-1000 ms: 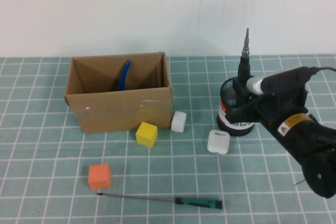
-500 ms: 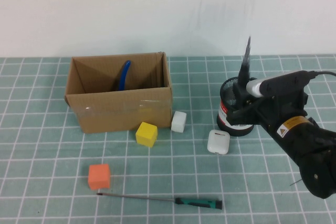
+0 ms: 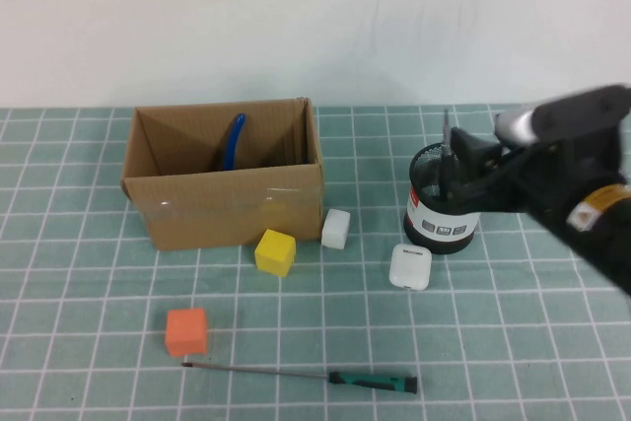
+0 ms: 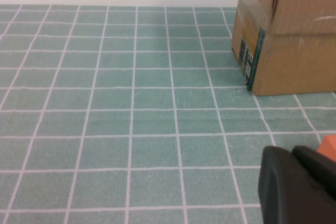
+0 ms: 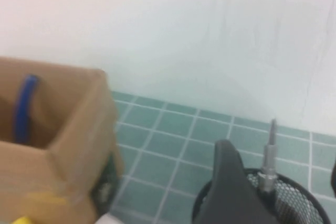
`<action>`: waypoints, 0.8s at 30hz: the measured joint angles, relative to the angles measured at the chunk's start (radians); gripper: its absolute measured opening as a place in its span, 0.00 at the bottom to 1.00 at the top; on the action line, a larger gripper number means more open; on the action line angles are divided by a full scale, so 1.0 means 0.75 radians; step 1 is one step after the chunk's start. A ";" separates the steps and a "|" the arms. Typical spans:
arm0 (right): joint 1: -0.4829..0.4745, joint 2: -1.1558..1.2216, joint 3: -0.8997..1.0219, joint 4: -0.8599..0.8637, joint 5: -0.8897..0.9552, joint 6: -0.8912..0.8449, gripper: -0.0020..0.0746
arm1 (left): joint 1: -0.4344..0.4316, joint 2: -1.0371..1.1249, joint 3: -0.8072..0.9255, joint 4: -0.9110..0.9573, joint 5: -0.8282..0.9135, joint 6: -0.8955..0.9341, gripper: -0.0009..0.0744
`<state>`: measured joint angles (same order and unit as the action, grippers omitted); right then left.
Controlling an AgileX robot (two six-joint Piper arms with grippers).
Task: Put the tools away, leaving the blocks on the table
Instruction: Place the picked object into the round holder, then pick up the long Screwdriver from the table
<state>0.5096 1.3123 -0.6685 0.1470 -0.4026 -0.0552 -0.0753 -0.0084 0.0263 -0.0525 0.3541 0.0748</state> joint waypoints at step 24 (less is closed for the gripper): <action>0.510 0.351 -0.591 -0.100 1.684 -0.451 0.17 | 0.000 0.000 0.000 0.001 0.000 0.000 0.01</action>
<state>0.8918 1.5752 -1.1118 0.0719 0.8608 -0.3938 -0.0753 -0.0084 0.0263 -0.0519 0.3541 0.0748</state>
